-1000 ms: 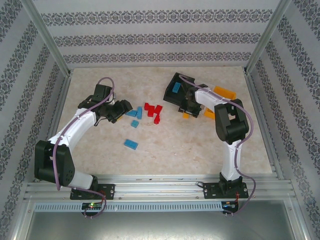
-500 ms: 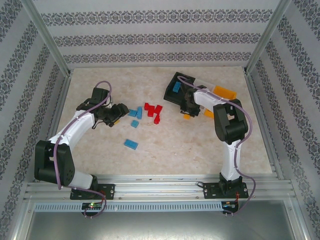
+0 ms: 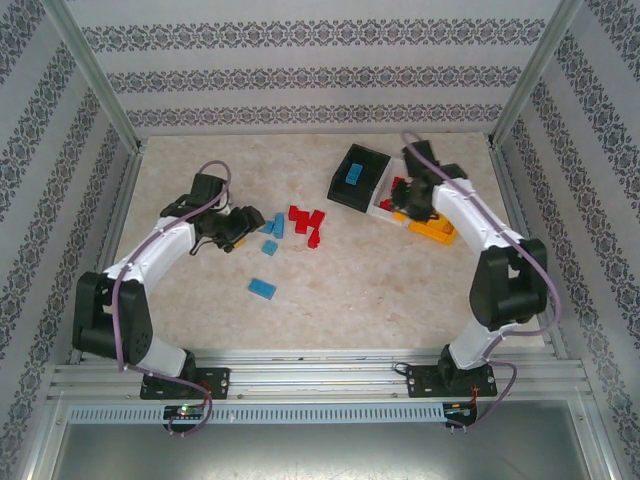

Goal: Sort the legos into containers by color

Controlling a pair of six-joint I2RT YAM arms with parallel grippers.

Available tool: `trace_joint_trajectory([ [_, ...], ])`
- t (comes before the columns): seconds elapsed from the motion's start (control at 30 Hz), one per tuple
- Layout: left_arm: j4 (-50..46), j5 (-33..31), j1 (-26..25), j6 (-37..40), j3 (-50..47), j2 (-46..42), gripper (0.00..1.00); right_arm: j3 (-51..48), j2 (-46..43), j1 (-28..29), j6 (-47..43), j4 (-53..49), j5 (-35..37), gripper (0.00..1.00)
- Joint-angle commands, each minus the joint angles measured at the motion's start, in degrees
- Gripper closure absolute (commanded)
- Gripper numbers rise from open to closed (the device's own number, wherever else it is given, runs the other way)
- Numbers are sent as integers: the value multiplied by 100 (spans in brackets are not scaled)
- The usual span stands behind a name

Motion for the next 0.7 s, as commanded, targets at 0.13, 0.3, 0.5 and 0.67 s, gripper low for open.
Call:
trace_joint_trajectory([
  [0.13,-804,-39,-631,691,743,836,32,614,736,-1099,-720,-116,27,69],
  [0.3,-1502,-545,-891,1201,1128,1090,32,1268,1344,-1392,-829,-30,155,62],
  [0.5,-1661,-587,-947,1372,1237,1269,32,1612,1263,-1415,-823,-234,159,44],
  [0.67,-1714,-665,-1362,1678,1589,1602,32,938,428,-1109,-621,-183,-84,43],
])
